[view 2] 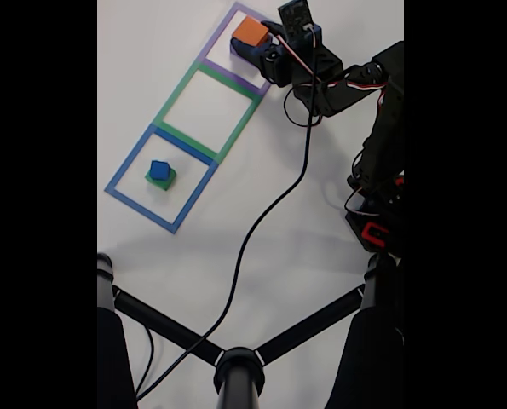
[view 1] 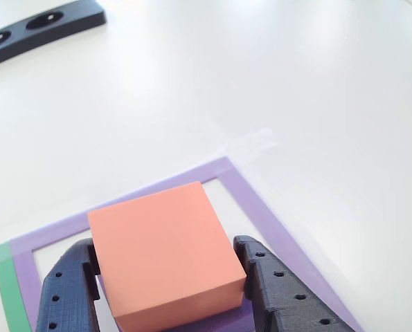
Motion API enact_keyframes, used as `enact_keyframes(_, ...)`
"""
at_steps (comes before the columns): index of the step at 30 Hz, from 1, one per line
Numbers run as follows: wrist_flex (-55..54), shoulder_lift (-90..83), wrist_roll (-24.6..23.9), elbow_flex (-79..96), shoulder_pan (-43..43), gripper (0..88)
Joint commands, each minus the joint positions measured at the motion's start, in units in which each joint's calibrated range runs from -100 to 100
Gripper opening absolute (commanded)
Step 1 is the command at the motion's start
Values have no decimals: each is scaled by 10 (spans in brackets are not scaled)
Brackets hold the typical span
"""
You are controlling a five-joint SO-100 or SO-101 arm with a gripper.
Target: Tower of hanoi
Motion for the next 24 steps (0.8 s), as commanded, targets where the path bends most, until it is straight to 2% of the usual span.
enact_keyframes(1, -20, -8, 10, 5, -4, 174)
enact_keyframes(14, 18, -76, 10, 30, -14, 160)
enact_keyframes(20, 116, -172, 10, 32, -24, 157)
enact_keyframes(24, 230, -257, 10, 16, -27, 157)
